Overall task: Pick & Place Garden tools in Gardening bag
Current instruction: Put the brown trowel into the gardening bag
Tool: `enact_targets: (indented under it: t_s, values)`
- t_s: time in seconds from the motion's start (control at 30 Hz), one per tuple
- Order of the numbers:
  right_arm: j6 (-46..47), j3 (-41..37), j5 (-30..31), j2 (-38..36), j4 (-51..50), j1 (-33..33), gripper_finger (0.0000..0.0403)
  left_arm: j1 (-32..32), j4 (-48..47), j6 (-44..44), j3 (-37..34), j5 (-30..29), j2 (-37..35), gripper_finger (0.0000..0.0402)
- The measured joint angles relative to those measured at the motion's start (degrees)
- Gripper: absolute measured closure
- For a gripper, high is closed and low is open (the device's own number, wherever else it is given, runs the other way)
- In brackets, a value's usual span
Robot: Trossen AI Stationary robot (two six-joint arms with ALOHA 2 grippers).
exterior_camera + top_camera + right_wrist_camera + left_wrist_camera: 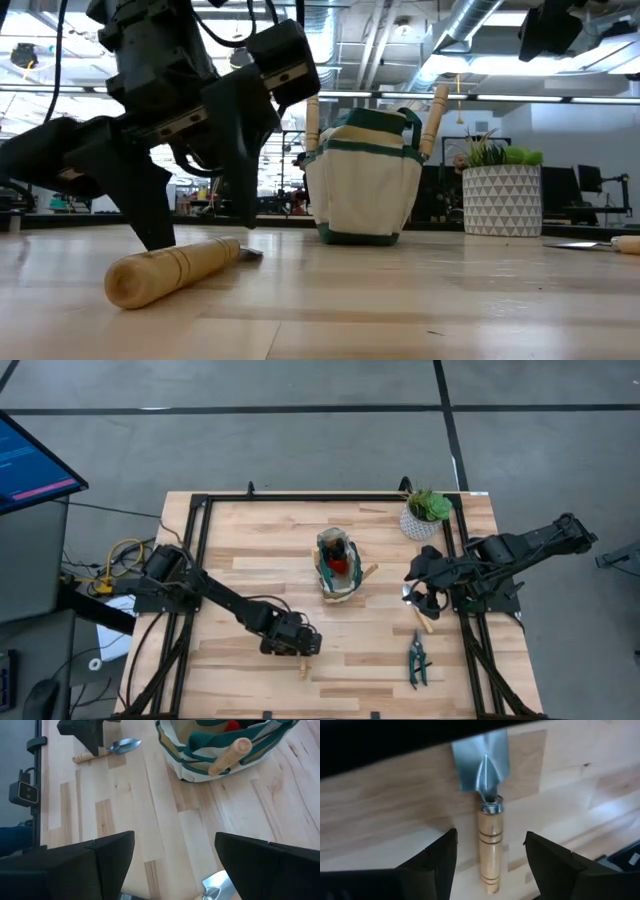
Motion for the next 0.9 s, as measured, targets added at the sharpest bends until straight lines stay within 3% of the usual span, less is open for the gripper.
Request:
enact_targets:
  t_s: [0.2, 0.5, 0.9]
  values:
    - [0.01, 0.00, 0.04, 0.00, 0.00, 0.29, 0.0133, 0.68, -0.39, -0.34, 0.07, -2.25, 0.52, 0.0227]
    - [0.14, 0.00, 0.04, 0.00, 0.00, 0.29, 0.0133, 0.70, -0.54, 1.56, 1.07, 0.55, 2.51, 0.0255]
    - [-1.39, 0.00, 0.06, -0.02, 0.44, -0.09, 0.0133, 1.46, -14.13, 5.72, 1.04, 2.40, 0.82, 0.0313]
